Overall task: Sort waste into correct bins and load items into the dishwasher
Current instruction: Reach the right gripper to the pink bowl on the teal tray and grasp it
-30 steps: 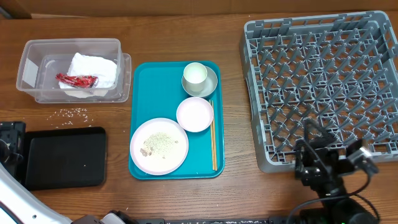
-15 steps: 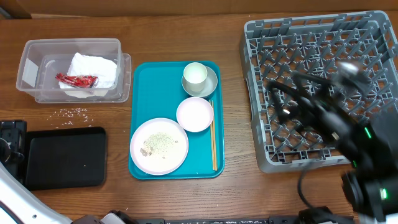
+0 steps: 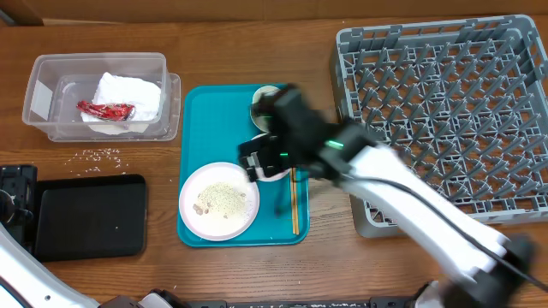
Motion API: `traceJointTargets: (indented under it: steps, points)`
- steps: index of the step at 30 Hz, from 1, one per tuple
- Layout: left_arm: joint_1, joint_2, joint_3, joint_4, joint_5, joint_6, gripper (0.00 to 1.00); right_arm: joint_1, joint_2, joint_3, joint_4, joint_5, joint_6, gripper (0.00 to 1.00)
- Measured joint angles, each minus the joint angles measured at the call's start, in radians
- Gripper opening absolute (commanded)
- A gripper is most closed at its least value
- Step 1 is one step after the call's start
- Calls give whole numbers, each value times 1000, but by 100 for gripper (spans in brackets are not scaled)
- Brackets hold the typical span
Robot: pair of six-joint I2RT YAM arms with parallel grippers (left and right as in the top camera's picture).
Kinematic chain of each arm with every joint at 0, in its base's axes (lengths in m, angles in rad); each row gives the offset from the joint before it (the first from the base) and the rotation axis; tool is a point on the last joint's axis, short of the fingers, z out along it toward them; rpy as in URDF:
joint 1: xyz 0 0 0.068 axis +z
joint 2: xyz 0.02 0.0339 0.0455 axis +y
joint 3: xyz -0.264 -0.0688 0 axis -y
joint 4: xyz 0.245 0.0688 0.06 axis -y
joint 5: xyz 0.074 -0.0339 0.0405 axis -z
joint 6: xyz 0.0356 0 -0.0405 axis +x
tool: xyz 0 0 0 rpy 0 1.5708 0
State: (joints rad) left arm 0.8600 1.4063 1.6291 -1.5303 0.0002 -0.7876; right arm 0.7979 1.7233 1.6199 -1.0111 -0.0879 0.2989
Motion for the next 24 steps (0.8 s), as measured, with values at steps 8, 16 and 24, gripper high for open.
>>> traceJointTargets:
  steps: [8,16,24]
  points:
    - [0,0,0,0,0,0,100,48,301,193,-95,40,-4,100]
    - [0,0,0,0,0,0,100,55,314,202,53,-87,11,92]
    - [0,0,0,0,0,0,100,56,350,209,83,109,278,65]
